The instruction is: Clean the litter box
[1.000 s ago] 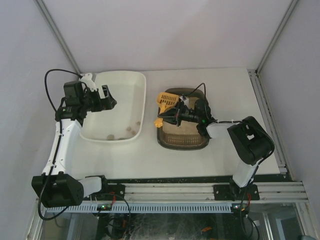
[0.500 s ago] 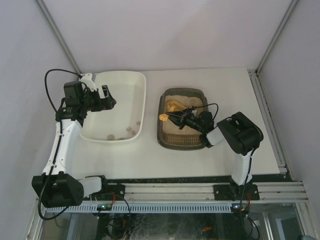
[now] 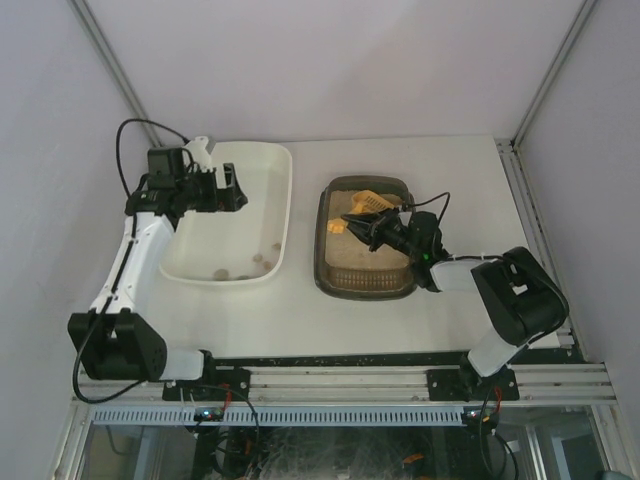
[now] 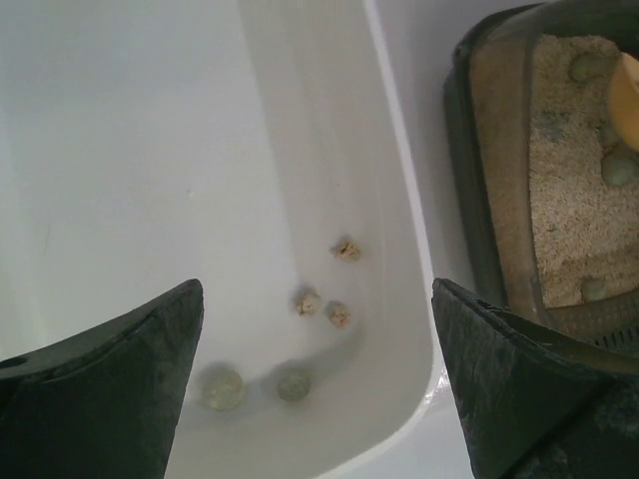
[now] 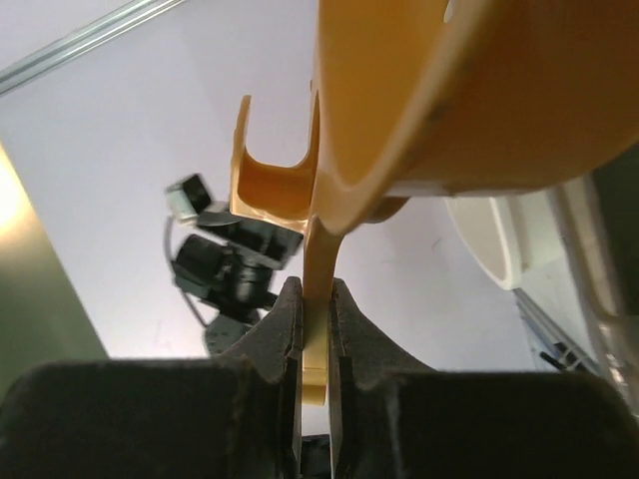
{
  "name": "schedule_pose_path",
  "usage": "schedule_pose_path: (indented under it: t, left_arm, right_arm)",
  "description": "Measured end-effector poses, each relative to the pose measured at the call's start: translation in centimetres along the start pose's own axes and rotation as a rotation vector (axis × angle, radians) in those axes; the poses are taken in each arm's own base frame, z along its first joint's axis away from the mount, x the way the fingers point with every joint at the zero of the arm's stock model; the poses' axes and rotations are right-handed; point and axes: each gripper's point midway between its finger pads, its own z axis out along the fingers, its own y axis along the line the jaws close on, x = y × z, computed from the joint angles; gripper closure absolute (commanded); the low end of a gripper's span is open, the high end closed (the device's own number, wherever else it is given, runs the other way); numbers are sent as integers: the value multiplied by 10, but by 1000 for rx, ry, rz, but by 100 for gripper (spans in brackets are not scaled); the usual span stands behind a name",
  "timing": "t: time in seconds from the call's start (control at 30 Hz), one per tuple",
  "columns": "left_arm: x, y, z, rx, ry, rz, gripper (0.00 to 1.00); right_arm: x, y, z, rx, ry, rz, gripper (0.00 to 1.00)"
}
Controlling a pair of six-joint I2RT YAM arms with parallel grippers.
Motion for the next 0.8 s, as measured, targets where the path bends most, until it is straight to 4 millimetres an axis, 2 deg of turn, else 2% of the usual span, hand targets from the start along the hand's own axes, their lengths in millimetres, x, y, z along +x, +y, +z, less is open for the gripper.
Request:
schedule_pose_path:
  t: [0.1,0.13,0.2,0.3,0.37,0.47,0.6,0.67,0.8]
  left_arm:
    - [-21,-25,16,96,16,91,0]
    - [-37,-35,26,146,11,127,0]
    - [-44,-51,37,195,26,164,0]
    - [-69,-77,70,260,29,253,0]
    - [-75,-94,95,283,34,324,0]
    - [-69,-120,129,304,62,417,0]
    - [-42,-148,173,321,123,516,0]
    - [-24,-159,192,330,155,556,0]
    - [7,-171,216,359,209,601,0]
  right_arm:
    - [-2,-11,-1,44,-6,-26,100]
    - [-2,-16,-2,69,2,-39,100]
    - [1,-22,-3,97,29,-67,100]
    - [15,-24,-9,121,93,-129,100]
    - [27,-19,-18,122,136,-192,100]
    - [49,-2,-36,96,187,-321,100]
    - [70,25,-70,48,188,-514,100]
    - [72,35,-88,38,152,-588,100]
    - [63,48,-120,36,45,-690,100]
